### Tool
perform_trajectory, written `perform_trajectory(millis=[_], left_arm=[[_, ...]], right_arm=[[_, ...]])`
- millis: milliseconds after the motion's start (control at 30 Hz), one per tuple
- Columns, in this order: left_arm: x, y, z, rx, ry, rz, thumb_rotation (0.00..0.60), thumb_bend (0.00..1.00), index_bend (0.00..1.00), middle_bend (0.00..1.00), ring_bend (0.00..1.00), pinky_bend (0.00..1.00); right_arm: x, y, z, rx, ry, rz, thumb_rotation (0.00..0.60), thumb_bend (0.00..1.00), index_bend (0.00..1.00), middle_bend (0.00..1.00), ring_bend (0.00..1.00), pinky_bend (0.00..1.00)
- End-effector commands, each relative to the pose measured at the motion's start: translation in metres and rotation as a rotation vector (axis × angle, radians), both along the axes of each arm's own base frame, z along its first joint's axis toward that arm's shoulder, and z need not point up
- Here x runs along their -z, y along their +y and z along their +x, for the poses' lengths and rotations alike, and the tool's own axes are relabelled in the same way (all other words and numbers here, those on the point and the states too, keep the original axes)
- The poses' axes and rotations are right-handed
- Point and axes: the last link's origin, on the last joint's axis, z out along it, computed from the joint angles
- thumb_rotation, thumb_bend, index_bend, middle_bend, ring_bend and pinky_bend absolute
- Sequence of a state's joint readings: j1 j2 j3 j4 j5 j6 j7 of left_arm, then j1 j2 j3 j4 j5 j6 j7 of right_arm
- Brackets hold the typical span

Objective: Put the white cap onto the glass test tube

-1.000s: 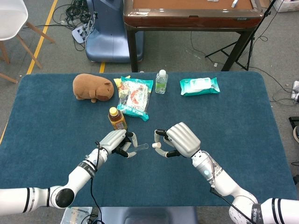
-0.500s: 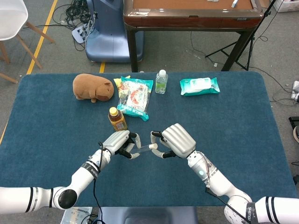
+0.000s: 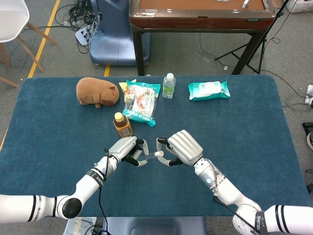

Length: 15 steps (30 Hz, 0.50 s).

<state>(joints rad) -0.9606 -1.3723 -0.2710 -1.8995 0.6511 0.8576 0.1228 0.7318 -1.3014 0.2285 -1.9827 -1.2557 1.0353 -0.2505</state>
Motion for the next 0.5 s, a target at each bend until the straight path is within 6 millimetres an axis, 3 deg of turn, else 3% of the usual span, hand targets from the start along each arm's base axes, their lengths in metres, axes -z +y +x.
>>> perform_trajectory(millis=[33,500], left_arm=[[0.0002,0.0004,0.0009,-0.001,-0.003,-0.001,0.6,0.26,0.61,0.88,0.93,1.0],[-0.0024,0.0001,0.0027,0.0,-0.002,-0.009,0.6,0.26,0.62,0.88,0.93,1.0]], right_arm=[[0.001,0.0,0.0007,-0.002,-0.002,0.001,0.6,0.35,0.7,1.0,1.0,1.0],[0.0076,-0.0012,0.0003,0.001,0.017,0.01,0.6,0.36,0.7,1.0,1.0,1.0]])
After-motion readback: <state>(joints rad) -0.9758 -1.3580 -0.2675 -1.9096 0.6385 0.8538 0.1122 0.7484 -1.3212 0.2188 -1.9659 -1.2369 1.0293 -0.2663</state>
